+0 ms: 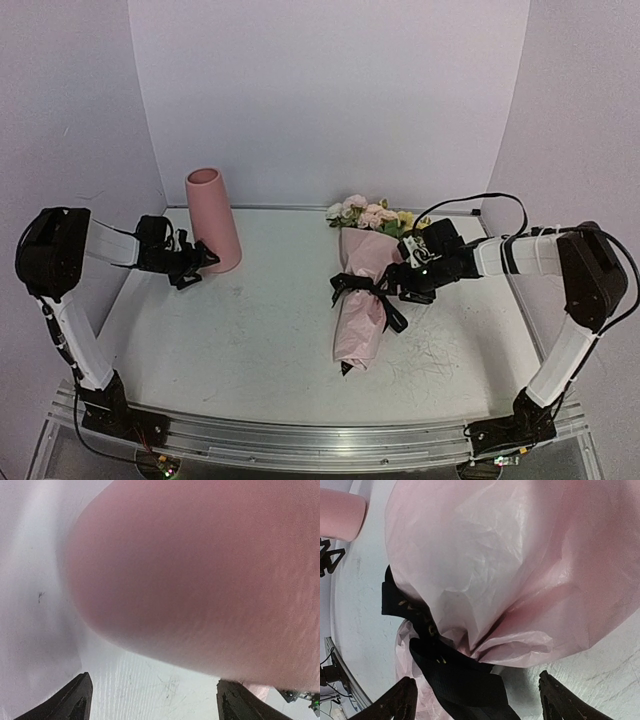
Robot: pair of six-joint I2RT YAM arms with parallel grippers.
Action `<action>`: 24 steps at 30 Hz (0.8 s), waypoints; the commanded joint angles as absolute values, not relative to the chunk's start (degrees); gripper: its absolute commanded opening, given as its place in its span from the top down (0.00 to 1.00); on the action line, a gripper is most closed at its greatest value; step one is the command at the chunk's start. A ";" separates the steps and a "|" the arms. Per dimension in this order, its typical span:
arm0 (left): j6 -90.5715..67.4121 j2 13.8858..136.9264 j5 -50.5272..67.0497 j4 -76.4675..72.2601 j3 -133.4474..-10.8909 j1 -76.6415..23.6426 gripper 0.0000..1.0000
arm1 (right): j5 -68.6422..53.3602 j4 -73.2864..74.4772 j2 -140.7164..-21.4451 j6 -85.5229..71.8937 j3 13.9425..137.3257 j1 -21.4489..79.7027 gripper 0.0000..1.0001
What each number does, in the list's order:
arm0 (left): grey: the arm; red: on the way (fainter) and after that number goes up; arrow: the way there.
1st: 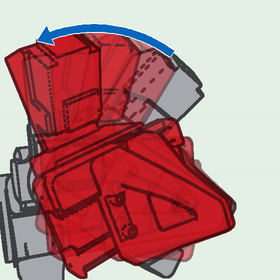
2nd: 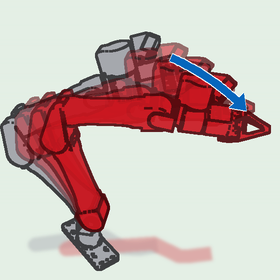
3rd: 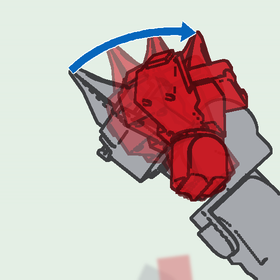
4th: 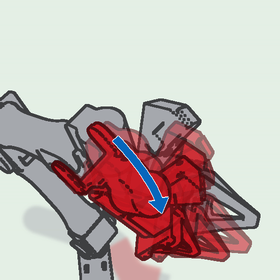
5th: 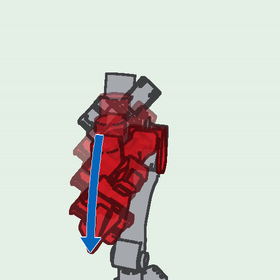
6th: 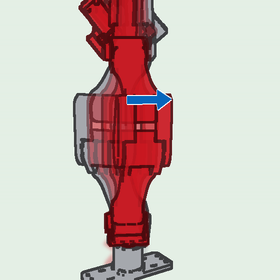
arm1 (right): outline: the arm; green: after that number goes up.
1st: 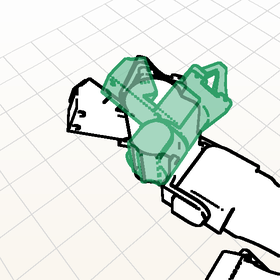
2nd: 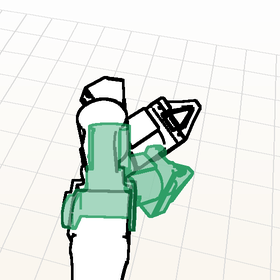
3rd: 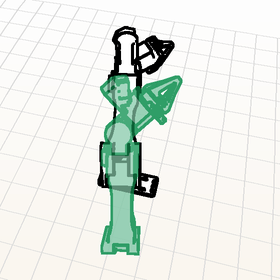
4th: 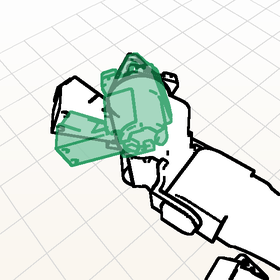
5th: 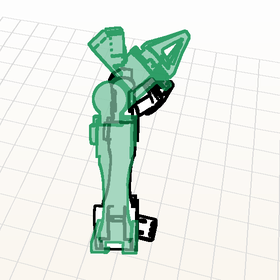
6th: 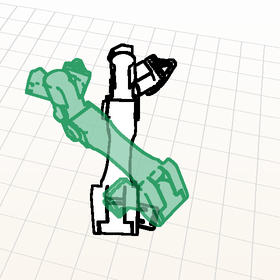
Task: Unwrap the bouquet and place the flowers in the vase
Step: Move the vase to the corner of the board.
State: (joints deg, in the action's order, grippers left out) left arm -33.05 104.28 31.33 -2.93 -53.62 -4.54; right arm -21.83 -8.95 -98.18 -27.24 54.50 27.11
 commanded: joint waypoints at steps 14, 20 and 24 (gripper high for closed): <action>-41.39 77.62 24.24 1.14 -36.70 -20.79 0.16 | -20.41 -1.23 -89.87 -26.95 53.88 29.00 0.36; -43.18 79.01 21.08 1.18 -40.49 -28.78 0.17 | -19.67 -0.61 -87.80 -26.65 52.05 29.92 0.32; -42.65 82.19 19.83 1.16 -44.51 -33.65 0.17 | -15.20 2.66 -87.62 -26.33 54.57 29.91 0.25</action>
